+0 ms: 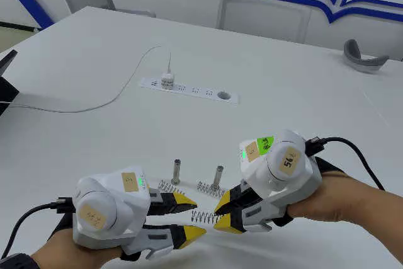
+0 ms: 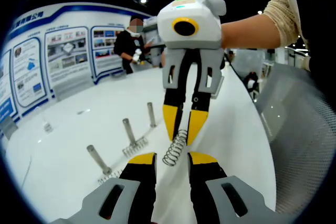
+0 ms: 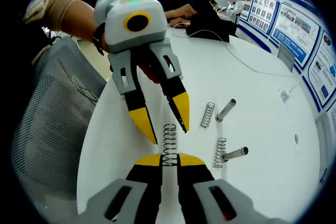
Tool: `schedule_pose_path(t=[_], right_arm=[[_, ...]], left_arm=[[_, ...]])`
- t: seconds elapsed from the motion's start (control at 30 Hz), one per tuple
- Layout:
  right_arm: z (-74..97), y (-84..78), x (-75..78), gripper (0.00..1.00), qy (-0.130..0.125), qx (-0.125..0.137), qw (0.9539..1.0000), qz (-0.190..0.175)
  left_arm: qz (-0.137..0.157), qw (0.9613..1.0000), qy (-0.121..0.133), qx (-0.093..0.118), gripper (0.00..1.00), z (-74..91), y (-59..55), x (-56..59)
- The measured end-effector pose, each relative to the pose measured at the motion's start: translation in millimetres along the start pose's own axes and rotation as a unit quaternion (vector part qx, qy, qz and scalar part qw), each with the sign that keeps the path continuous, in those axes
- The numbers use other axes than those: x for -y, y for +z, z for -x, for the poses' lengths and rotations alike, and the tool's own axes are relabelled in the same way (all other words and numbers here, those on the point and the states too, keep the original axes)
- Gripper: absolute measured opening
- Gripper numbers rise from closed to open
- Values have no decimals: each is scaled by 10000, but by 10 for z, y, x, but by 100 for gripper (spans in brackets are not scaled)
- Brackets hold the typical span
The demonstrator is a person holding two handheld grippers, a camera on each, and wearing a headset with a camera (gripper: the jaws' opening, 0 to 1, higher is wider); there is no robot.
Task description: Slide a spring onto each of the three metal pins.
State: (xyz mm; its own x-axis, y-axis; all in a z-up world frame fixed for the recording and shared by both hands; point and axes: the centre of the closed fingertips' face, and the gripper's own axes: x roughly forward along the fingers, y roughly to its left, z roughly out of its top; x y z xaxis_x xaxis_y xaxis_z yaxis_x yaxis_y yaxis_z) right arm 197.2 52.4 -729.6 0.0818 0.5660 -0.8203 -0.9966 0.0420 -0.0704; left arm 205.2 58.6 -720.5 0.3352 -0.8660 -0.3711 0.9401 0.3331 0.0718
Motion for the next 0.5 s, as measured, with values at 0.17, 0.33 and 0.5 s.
schedule_pose_path(t=[0.17, 0.33, 0.5], right_arm=[[-5, -3, -29, 11, 57, -39, 9999, 86], [-10, -11, -61, 11, 136, -101, 9997, 157], [19, 26, -84, 11, 173, -101, 9996, 217]], left_arm=[[-127, 9999, -53, -3, 17, -6, 3, 36], [-237, 9996, -125, -58, 14, -3, -21, 84], [-325, 9993, -175, -109, 13, -3, -50, 99]])
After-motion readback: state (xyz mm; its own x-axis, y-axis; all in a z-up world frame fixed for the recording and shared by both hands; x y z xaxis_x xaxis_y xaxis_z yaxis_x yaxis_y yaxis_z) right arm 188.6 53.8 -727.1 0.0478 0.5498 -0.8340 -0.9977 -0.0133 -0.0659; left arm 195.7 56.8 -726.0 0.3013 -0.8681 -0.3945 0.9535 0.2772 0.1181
